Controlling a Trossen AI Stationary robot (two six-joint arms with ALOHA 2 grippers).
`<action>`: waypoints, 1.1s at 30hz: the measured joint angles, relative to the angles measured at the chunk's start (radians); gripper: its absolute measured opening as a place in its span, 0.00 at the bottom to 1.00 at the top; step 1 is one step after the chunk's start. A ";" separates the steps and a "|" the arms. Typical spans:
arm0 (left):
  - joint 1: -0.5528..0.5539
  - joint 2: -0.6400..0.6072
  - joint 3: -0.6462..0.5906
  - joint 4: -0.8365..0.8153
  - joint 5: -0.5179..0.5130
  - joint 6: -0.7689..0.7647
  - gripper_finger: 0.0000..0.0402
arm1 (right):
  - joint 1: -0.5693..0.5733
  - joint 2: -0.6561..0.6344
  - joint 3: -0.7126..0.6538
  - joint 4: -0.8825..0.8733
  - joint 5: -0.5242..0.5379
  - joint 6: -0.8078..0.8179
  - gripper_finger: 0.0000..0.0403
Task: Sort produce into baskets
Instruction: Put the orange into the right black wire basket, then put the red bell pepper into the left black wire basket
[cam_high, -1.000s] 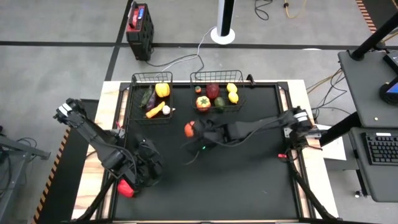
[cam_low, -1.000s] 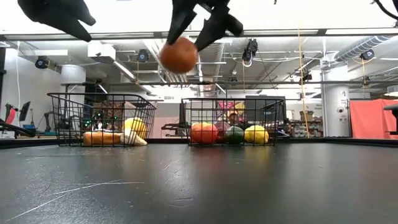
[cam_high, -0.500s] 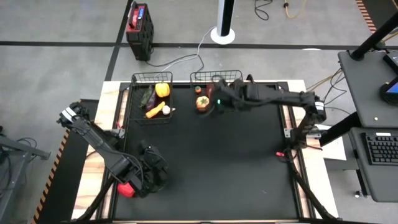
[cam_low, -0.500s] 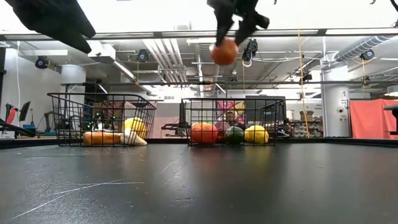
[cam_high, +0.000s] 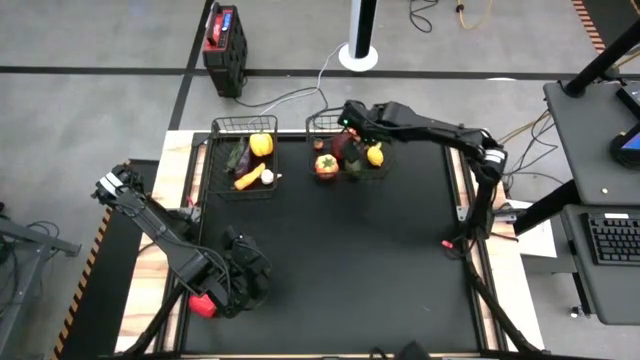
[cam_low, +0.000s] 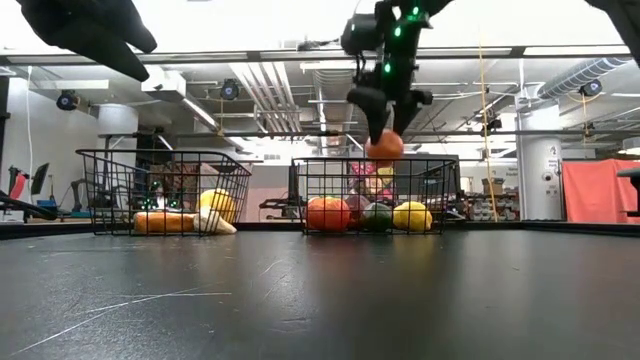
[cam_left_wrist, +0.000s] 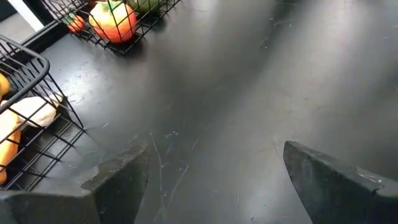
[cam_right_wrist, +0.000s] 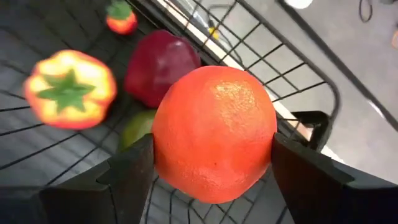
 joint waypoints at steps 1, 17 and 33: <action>0.000 0.000 0.000 0.000 -0.001 0.000 0.85 | -0.013 0.012 0.000 0.005 -0.008 -0.009 0.71; 0.000 0.000 0.000 0.001 -0.007 0.000 0.85 | -0.103 0.133 -0.001 0.054 -0.076 -0.103 0.78; 0.000 0.000 0.021 0.009 0.185 -0.008 0.85 | -0.068 0.086 -0.001 0.069 -0.077 -0.096 0.85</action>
